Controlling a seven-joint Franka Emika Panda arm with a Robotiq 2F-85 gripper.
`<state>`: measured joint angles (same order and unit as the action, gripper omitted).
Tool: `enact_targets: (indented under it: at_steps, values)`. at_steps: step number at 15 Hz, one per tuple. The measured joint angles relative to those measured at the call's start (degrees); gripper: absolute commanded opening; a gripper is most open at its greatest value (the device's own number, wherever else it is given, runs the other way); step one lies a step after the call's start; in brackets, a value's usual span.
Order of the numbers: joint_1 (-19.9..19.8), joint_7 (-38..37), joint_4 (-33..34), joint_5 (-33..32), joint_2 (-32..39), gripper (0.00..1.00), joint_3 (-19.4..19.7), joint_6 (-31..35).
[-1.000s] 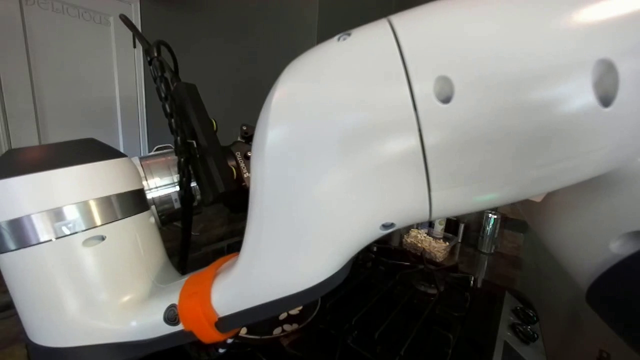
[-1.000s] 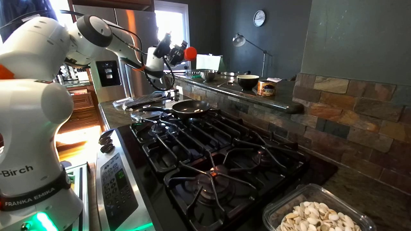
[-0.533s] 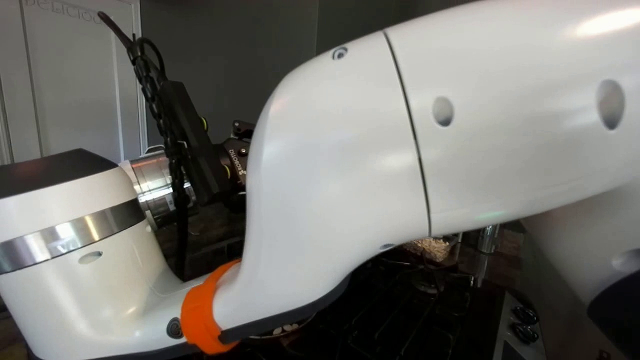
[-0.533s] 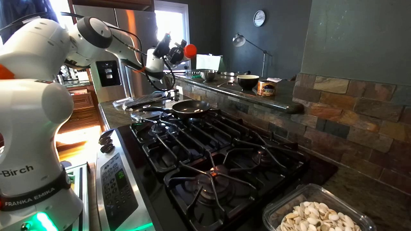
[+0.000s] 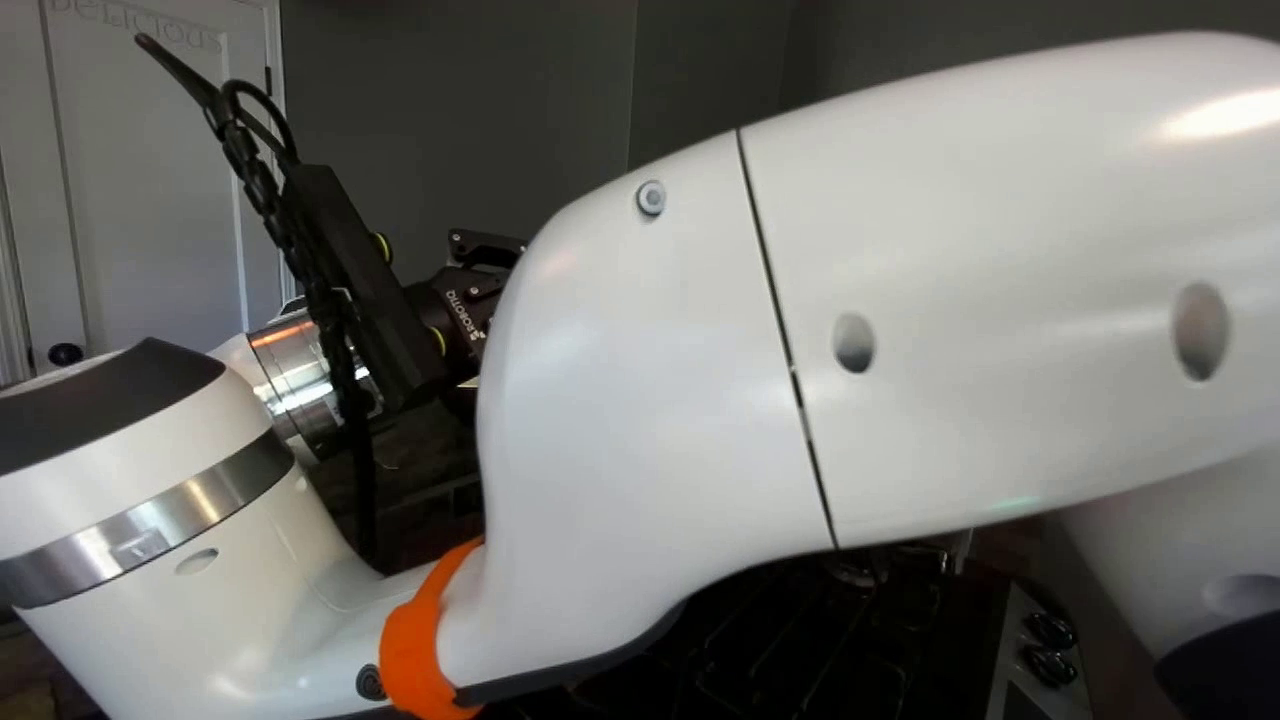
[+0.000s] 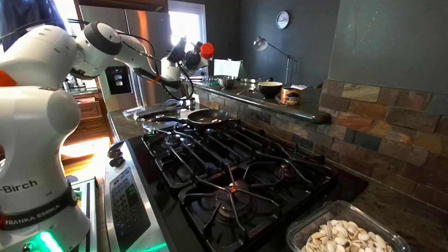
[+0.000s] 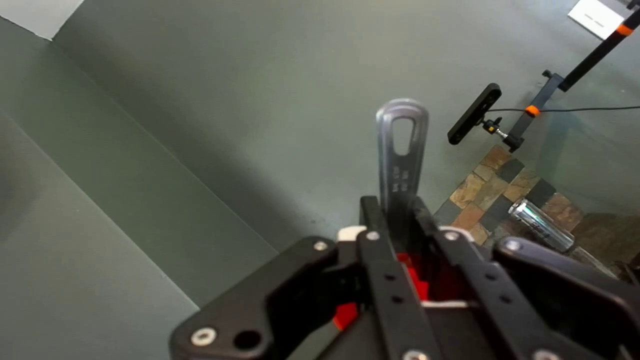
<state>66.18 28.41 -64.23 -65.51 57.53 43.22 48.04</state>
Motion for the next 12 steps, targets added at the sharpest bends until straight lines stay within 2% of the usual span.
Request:
enact_targets:
  at_steps: [9, 12]
  values:
    - [0.0, 1.2, 0.2, -1.3, 0.6, 0.04, 0.2, 0.0]
    - [0.0, 1.2, 1.0, 0.4, 0.6, 0.04, 0.9, 0.0]
